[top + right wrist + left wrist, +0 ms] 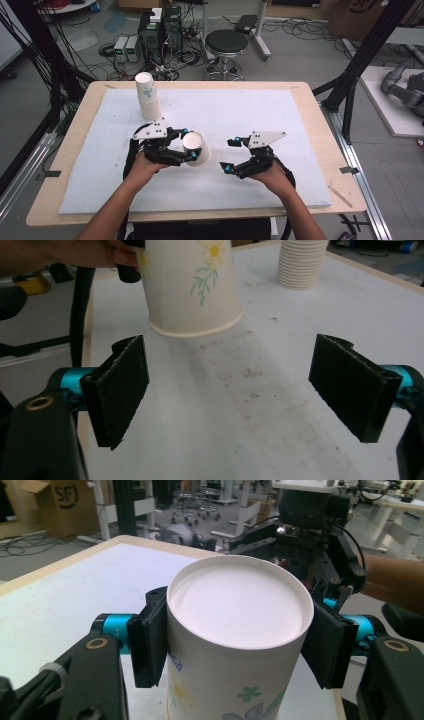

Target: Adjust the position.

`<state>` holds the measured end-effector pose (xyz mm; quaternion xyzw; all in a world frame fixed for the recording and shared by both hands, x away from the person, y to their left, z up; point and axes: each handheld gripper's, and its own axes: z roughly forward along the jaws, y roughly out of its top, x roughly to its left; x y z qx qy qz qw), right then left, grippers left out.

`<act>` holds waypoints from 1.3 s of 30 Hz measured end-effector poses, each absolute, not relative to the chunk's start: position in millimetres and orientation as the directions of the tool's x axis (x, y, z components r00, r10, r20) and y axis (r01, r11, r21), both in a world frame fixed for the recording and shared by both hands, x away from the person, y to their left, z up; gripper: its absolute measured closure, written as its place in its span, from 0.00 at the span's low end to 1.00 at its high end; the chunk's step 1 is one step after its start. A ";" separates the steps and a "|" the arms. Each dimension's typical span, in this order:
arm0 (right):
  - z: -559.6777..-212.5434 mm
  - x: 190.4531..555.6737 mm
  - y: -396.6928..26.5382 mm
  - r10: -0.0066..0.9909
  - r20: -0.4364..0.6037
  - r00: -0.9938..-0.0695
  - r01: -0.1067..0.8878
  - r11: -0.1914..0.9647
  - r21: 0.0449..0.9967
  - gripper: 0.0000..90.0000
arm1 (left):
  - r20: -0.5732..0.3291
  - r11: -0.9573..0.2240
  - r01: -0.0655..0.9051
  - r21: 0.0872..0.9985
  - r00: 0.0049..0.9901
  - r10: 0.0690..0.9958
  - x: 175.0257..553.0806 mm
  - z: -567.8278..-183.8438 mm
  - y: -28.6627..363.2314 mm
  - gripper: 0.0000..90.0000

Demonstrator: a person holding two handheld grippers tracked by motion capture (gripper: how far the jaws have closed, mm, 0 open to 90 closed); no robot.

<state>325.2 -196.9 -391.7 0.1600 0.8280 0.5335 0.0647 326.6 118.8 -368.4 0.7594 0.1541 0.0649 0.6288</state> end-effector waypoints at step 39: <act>-396.7 324.4 -154.1 0.159 0.090 -0.983 0.151 0.426 0.892 0.38 | -0.176 -0.134 0.207 0.969 0.961 0.211 322.2 -375.4 96.0 0.24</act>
